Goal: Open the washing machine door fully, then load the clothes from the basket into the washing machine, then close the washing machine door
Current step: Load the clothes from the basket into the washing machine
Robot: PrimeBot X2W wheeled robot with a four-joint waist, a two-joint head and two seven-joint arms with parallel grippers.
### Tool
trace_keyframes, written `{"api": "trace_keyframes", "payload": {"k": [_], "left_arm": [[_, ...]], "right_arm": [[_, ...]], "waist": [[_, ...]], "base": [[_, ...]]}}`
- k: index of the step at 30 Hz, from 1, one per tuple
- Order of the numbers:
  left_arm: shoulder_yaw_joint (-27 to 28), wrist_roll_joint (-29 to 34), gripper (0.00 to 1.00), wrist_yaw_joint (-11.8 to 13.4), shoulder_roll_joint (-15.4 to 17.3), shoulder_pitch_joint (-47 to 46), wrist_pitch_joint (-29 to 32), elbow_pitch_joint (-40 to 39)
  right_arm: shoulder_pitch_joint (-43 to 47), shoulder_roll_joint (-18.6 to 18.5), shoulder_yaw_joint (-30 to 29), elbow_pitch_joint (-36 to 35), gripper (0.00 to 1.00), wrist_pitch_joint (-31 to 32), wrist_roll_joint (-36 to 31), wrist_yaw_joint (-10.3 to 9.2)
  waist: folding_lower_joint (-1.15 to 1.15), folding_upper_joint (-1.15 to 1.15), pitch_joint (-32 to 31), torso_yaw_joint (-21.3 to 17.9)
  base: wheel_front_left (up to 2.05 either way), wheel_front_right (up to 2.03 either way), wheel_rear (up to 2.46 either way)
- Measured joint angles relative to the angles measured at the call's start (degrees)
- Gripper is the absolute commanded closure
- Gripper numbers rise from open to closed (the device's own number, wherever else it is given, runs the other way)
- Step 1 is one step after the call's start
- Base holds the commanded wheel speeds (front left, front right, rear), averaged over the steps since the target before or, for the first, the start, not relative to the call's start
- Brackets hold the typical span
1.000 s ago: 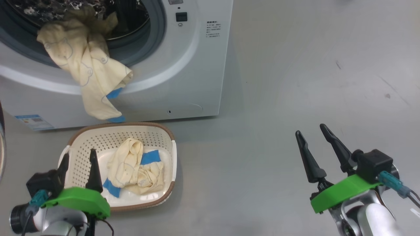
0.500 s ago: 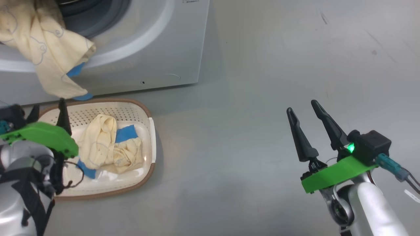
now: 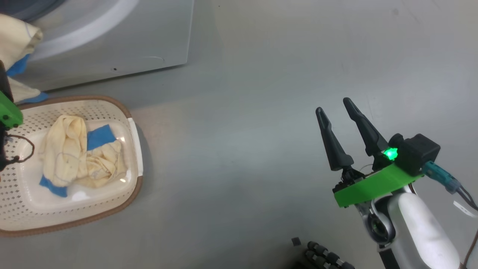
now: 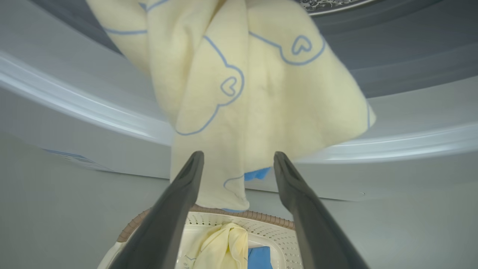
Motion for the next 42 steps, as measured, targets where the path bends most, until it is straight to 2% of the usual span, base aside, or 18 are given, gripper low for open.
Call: {"api": "trace_keyframes", "payload": {"k": [6, 15, 16, 17, 18, 29, 37, 42], "left_arm": [[-0.7, 0.7, 0.00, -1.1, 2.1, -5.1, 0.2, 4.3], [-0.9, 0.9, 0.00, -1.2, 2.1, -8.9, -0.6, 8.6], [-0.9, 0.9, 0.32, -1.2, 2.1, -9.4, -1.1, 8.9], [-0.9, 0.9, 0.54, -1.2, 2.0, -9.9, -1.2, 9.3], [-0.9, 0.9, 1.00, -1.2, 2.0, -10.2, -1.2, 9.7], [-2.0, 0.5, 1.00, -1.8, 0.1, -11.4, -1.0, 13.1], [-5.5, 0.7, 1.00, -2.8, -0.5, -13.3, 6.5, 12.5], [-8.1, 1.6, 1.00, -2.8, 0.4, -14.3, 12.3, 7.9]], "right_arm": [[-1.4, 0.0, 0.7, -0.2, 0.00, -0.2, 1.1, 0.00], [-1.4, 0.0, 0.9, -1.1, 0.00, -0.3, 1.8, 0.00], [-1.4, 0.0, 1.0, -1.1, 0.00, -0.3, 2.0, 0.00], [-1.4, 0.0, 1.0, -1.2, 0.00, -0.3, 2.3, 0.00], [-1.4, 0.0, 1.1, -1.3, 0.00, -0.3, 2.3, 0.00], [-1.4, 0.0, 0.8, -1.3, 0.00, -0.3, 2.3, 0.00], [-1.4, 0.0, 0.0, -1.3, 0.00, -0.3, 2.1, 0.00], [-1.4, 0.0, -0.8, -1.3, 0.00, -0.3, 2.1, 0.00]], "waist": [[-0.01, 0.00, 2.7, -2.3], [-0.01, 0.00, 4.5, -4.0], [-0.01, 0.00, 4.6, -4.1], [-0.01, 0.00, 4.7, -4.2], [-0.01, 0.00, 4.8, -4.3], [-0.01, 0.00, 4.5, -3.1], [-0.01, 0.00, 3.7, -0.9], [-0.01, 0.00, 3.4, 0.5]], "base": [[0.00, 0.00, 0.00], [0.00, 0.00, 0.00], [0.00, 0.00, 0.00], [0.00, 0.00, 0.00], [0.00, 0.00, 0.00], [0.00, 0.00, 0.00], [0.00, 0.00, 0.00], [0.00, 0.00, 0.00]]}}
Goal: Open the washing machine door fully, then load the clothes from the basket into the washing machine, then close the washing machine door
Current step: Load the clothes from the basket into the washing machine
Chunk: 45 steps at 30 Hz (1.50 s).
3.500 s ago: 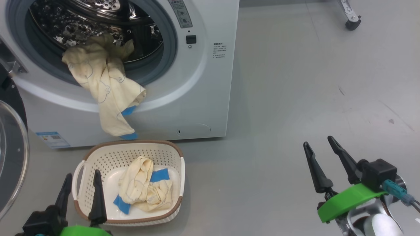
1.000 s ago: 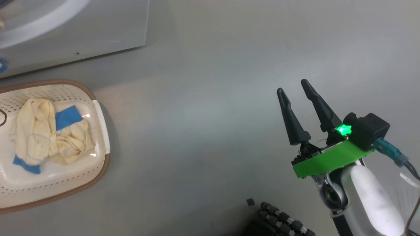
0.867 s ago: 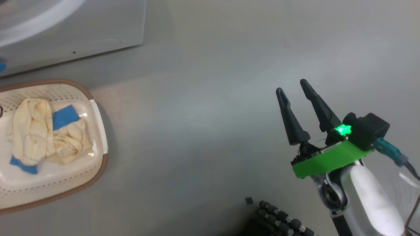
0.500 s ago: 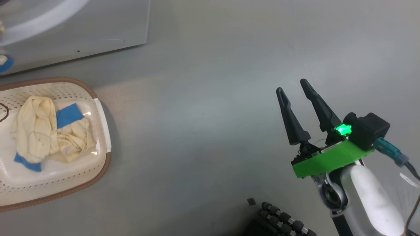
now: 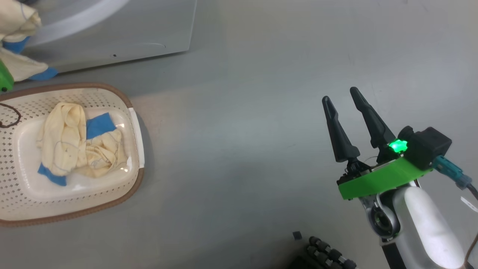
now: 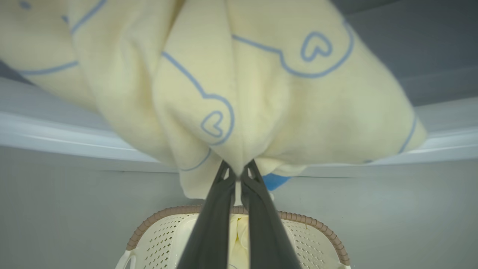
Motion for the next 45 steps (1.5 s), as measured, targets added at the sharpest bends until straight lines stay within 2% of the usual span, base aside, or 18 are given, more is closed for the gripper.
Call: {"api": "trace_keyframes", "payload": {"k": [5, 8, 11, 14, 18, 25, 30, 34, 36, 40, 45], "left_arm": [[-1.2, -0.2, 1.00, 0.0, 3.1, -0.8, 6.1, -7.1], [-1.2, -0.2, 1.00, 0.3, 4.8, -0.2, 5.8, -11.7], [-1.4, -0.1, 1.00, 0.7, 6.8, -0.4, 9.6, -15.1], [-0.9, -0.2, 1.00, 2.5, 10.4, -2.8, 13.8, -21.0], [0.5, -0.2, 1.00, 4.7, 13.0, -5.4, 17.3, -27.8], [1.9, -0.1, 1.00, 6.7, 17.2, -6.6, 18.9, -30.9], [2.5, 2.1, 1.00, 6.6, 19.5, -10.4, 16.8, -30.4], [2.7, 4.5, 1.00, 6.1, 20.7, -14.0, 12.6, -28.8], [2.8, 5.4, 1.00, 5.1, 20.8, -16.3, 9.5, -27.0], [3.2, 7.4, 1.00, 5.0, 20.6, -20.4, 2.8, -24.8], [3.1, 10.3, 1.00, 3.6, 20.4, -24.6, -6.8, -22.0]], "right_arm": [[0.0, 0.0, 0.0, 0.0, 0.00, 0.0, 0.0, 0.00], [0.0, 0.0, 0.0, -0.3, 0.00, 0.0, 0.2, 0.00], [0.0, 0.0, 0.2, -0.4, 0.00, 0.0, 0.7, 0.00], [0.0, 0.0, 0.6, -0.7, 0.00, 0.0, 1.2, 0.00], [0.0, 0.0, 0.9, -1.0, 0.00, 0.0, 1.9, 0.00], [-1.2, 0.0, 2.7, -1.5, 0.00, 0.0, 3.1, 0.00], [-2.1, 0.0, 3.8, -1.8, 0.00, 0.0, 4.3, 0.00], [-2.1, 0.0, 4.5, -2.1, 0.00, 0.0, 5.2, 0.00], [-2.3, 0.0, 5.0, -2.3, 0.00, 0.0, 5.8, 0.00], [-3.2, 0.0, 5.6, -2.6, 0.00, 0.0, 6.7, 0.00], [-3.5, 0.0, 5.9, -3.2, 0.00, 0.0, 7.5, 0.00]], "waist": [[0.00, 0.00, -0.1, 0.6], [0.00, 0.00, 0.4, 0.5], [0.00, 0.00, 0.7, 0.3], [0.00, 0.00, 1.3, -0.3], [0.00, 0.00, 2.5, -1.0], [0.00, 0.00, 5.0, -3.0], [0.00, 0.00, 6.9, -4.7], [0.01, 0.00, 8.6, -6.2], [0.01, 0.00, 9.5, -7.0], [0.00, 0.00, 11.1, -8.4], [0.00, 0.00, 12.8, -9.8]], "base": [[0.00, 0.00, 0.00], [0.00, 0.00, 0.00], [0.00, 0.00, 0.00], [0.00, 0.00, 0.00], [0.00, 0.00, 0.00], [0.00, 0.00, 0.00], [0.00, 0.00, 0.00], [0.00, 0.00, 0.00], [0.00, 0.00, 0.00], [0.00, 0.00, 0.00], [0.00, 0.00, 0.00]]}}
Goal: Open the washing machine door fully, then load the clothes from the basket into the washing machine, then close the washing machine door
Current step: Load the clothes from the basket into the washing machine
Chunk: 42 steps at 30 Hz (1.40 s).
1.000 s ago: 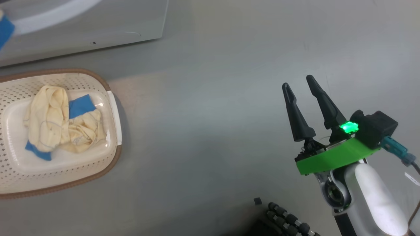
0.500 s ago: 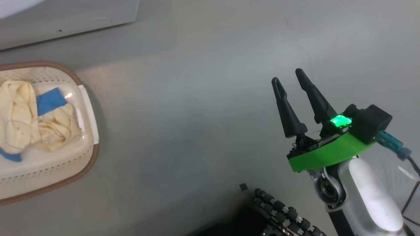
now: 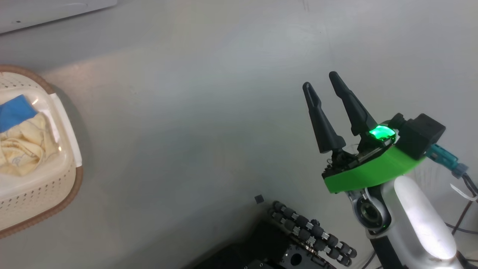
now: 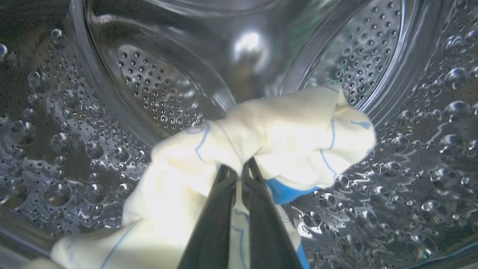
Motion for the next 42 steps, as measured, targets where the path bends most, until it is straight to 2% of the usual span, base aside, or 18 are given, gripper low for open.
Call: {"api": "trace_keyframes", "payload": {"k": [5, 7, 10, 12, 13, 14, 24, 31, 35, 42], "left_arm": [[-0.6, 2.3, 1.00, -0.8, -0.6, -3.2, -7.1, 4.1], [-0.6, 1.7, 1.00, -1.2, -1.1, -3.3, -7.6, 6.9], [-0.5, 0.2, 1.00, -1.7, -1.7, -3.3, -5.2, 10.5], [-0.1, -1.9, 0.26, -2.0, -2.7, -3.3, -2.8, 13.3], [-0.2, -2.1, 0.26, -2.1, -2.9, -3.3, -2.7, 13.9], [-0.2, -2.1, 0.00, -2.4, -3.1, -3.3, -2.6, 14.1], [-3.0, -1.8, 0.00, -2.9, -5.4, -3.4, -3.1, 15.6], [-3.0, -2.5, 0.00, 0.1, -7.5, 4.3, -7.7, 13.1], [-3.1, -3.4, 0.00, 2.7, -8.6, 11.1, -10.4, 11.0], [-1.9, -7.0, 0.00, 7.2, -11.6, 24.7, -15.5, 1.9]], "right_arm": [[-0.1, 0.0, 0.0, -0.1, 0.00, 0.0, 0.3, 0.00], [-0.4, 0.0, 0.1, -0.1, 0.00, 0.0, 0.3, 0.00], [-0.9, 0.0, 0.2, -0.1, 0.00, 0.0, 0.3, 0.00], [-1.2, 0.0, 0.2, -0.1, 0.00, 0.0, 0.3, 0.00], [-1.2, 0.0, 0.2, -0.1, 0.00, 0.0, 0.3, 0.00], [-1.2, 0.0, 0.1, -0.1, 0.00, 0.0, 0.3, 0.00], [-2.5, 0.0, -0.9, 0.1, 0.00, 0.0, 0.2, 0.00], [-2.5, 0.0, -2.9, 0.7, 0.00, 0.0, -1.2, 0.00], [-2.4, 0.0, -4.2, 1.1, 0.00, 0.0, -2.6, 0.00], [-1.6, 0.0, -6.3, 2.1, 0.00, 0.0, -5.9, 0.00]], "waist": [[0.00, 0.00, 1.2, -0.2], [0.00, 0.00, 1.4, -0.1], [0.00, 0.00, 1.5, 0.1], [0.00, 0.00, 1.6, 0.3], [0.00, 0.00, 1.6, 0.4], [0.01, 0.00, 1.6, 0.5], [0.01, 0.00, 1.3, 2.3], [0.00, 0.00, -1.2, 4.3], [0.00, 0.00, -3.2, 5.5], [0.00, 0.00, -7.4, 8.2]], "base": [[0.00, 0.00, 0.00], [0.00, 0.00, 0.00], [0.00, 0.00, 0.00], [0.00, 0.00, 0.00], [0.00, 0.00, 0.00], [0.00, 0.00, 0.00], [0.00, 0.00, 0.00], [0.00, 0.00, 0.00], [0.00, 0.00, 0.00], [0.00, 0.00, 0.00]]}}
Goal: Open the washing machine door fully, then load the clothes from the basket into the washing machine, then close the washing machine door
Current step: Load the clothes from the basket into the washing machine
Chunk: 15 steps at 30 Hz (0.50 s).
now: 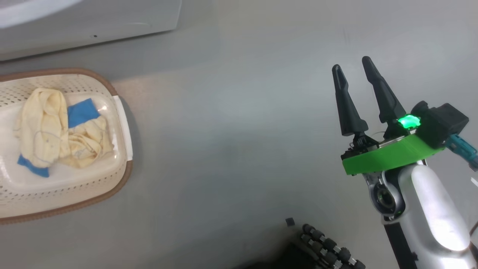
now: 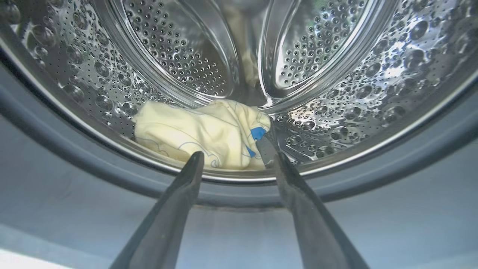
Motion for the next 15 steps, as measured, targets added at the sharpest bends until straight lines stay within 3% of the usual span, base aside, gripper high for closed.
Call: {"api": "trace_keyframes", "payload": {"k": [10, 15], "left_arm": [[1.3, -1.5, 0.00, 9.6, -3.4, 22.3, -3.1, -21.5], [1.9, -1.3, 0.00, 10.4, -4.2, 31.3, -3.2, -28.2]], "right_arm": [[2.0, 0.0, -3.0, 1.7, 0.00, 0.0, -6.3, 0.00], [2.2, 0.0, -3.6, 2.6, 0.00, 0.0, -8.5, 0.00]], "waist": [[0.00, 0.00, -6.2, 5.5], [0.00, 0.00, -9.1, 7.3]], "base": [[0.00, 0.00, 0.00], [0.00, 0.00, 0.00]]}}
